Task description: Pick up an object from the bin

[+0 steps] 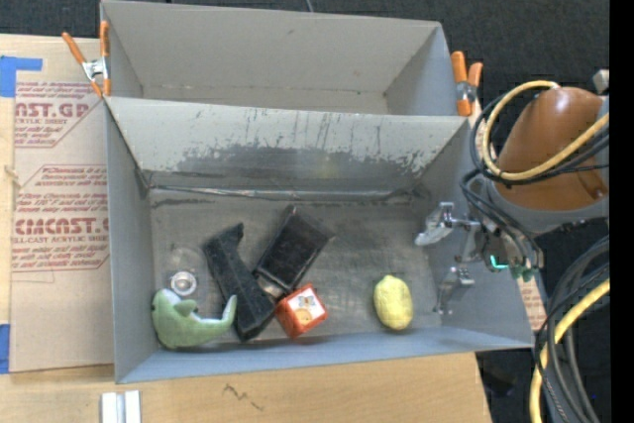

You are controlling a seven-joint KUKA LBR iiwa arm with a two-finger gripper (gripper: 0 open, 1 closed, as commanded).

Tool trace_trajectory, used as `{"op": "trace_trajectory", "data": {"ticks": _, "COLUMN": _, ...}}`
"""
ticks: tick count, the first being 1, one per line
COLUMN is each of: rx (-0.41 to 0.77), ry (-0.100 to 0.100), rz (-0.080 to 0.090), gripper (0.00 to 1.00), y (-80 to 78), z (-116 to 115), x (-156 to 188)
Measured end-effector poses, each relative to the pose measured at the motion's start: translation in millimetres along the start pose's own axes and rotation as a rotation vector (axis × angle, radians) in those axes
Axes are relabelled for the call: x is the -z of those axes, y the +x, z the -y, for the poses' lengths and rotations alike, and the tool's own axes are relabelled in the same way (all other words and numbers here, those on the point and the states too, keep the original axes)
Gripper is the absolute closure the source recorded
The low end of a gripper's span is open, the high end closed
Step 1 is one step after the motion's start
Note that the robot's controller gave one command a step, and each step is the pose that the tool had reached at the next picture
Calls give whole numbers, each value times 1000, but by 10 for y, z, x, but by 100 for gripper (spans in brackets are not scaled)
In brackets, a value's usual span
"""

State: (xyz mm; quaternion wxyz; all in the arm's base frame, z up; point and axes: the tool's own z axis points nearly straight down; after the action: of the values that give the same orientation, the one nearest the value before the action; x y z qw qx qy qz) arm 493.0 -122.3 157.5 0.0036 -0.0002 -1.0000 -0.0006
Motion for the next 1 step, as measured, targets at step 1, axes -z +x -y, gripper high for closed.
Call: {"op": "trace_trajectory", "data": {"ticks": 1, "rx": 1, "ry": 2, "rz": 8, "gripper": 0, "y": -20, "z": -4, "x": 38}}
